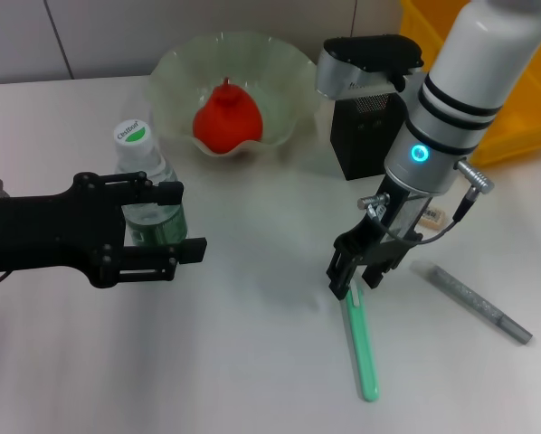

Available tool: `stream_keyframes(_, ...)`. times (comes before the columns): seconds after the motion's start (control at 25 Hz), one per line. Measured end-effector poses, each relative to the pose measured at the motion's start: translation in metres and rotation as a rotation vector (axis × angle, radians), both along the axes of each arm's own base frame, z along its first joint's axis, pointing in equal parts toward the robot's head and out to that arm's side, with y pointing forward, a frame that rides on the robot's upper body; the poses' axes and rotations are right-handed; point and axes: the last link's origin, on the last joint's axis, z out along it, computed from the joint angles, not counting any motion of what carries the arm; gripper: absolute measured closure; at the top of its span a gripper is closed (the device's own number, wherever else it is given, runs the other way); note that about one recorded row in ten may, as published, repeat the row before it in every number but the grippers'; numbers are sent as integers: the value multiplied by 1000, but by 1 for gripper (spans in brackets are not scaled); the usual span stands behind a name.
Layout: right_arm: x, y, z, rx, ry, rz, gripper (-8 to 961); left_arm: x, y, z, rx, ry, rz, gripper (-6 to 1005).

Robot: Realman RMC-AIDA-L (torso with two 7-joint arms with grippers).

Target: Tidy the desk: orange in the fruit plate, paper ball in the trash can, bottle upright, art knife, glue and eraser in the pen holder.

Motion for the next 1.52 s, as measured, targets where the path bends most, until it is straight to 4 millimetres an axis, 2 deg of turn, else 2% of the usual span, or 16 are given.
stream_keyframes(1.0,12,-4,-7,4,3,1,442,0,-4,-1,-18,-9,-2,249)
stream_keyframes(1.52,11,-3,-7,7,2,8,526,-1,-5,-1,-20,-12,2,248)
